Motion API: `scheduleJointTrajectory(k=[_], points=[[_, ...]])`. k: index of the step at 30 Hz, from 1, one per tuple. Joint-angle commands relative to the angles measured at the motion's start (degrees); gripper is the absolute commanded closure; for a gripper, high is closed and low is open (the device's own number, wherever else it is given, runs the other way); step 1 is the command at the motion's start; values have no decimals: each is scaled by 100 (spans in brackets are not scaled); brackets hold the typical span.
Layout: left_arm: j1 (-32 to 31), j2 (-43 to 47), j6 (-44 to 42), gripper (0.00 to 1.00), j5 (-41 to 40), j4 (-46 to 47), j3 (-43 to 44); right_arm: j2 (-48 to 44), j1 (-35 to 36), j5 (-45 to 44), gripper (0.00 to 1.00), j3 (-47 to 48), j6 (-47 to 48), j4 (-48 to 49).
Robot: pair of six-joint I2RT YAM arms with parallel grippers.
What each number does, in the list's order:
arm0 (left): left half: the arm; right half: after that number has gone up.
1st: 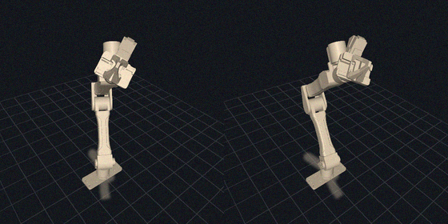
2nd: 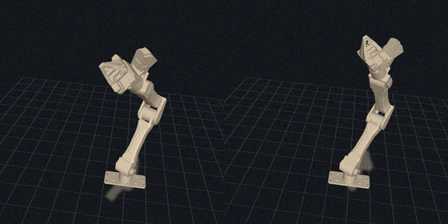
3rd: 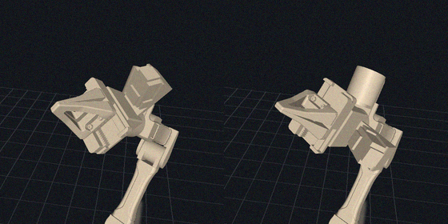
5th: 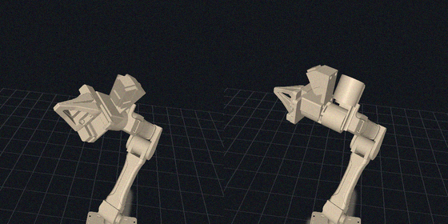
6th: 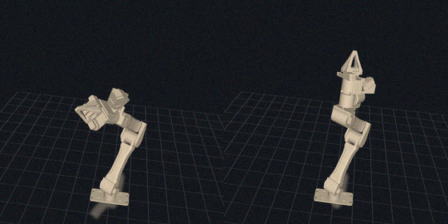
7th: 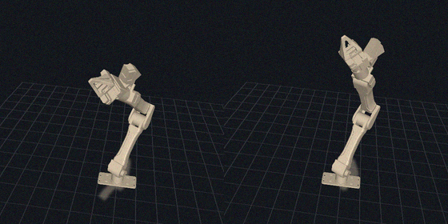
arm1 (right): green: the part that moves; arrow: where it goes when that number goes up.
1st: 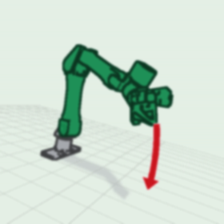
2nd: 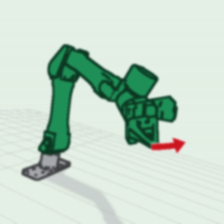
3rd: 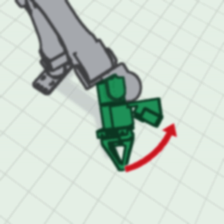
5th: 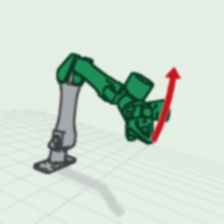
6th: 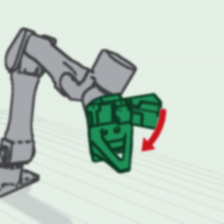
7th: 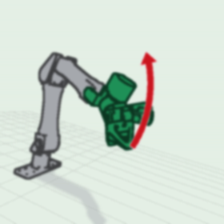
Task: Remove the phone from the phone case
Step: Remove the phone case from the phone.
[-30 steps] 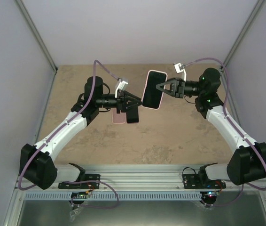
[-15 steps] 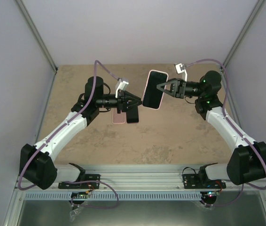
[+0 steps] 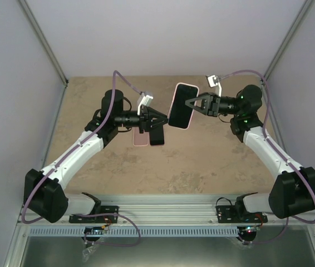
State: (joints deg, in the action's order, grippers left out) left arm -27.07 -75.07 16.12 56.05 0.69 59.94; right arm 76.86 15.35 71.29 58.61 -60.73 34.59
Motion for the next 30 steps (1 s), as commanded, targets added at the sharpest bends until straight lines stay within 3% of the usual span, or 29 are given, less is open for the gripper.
scheduleJointTrajectory(k=[1,9,21,30], points=[[45,-266,57,73,-683,-142,42,-320,423,744,99,49,-306,526],[46,-293,537,74,-237,394,90,-306,678,835,99,2,372,-195],[49,-307,397,74,-19,266,466,-268,1028,795,99,-151,1704,-1625],[37,-251,1004,76,534,1015,310,-125,1342,696,100,-394,1793,-1663]])
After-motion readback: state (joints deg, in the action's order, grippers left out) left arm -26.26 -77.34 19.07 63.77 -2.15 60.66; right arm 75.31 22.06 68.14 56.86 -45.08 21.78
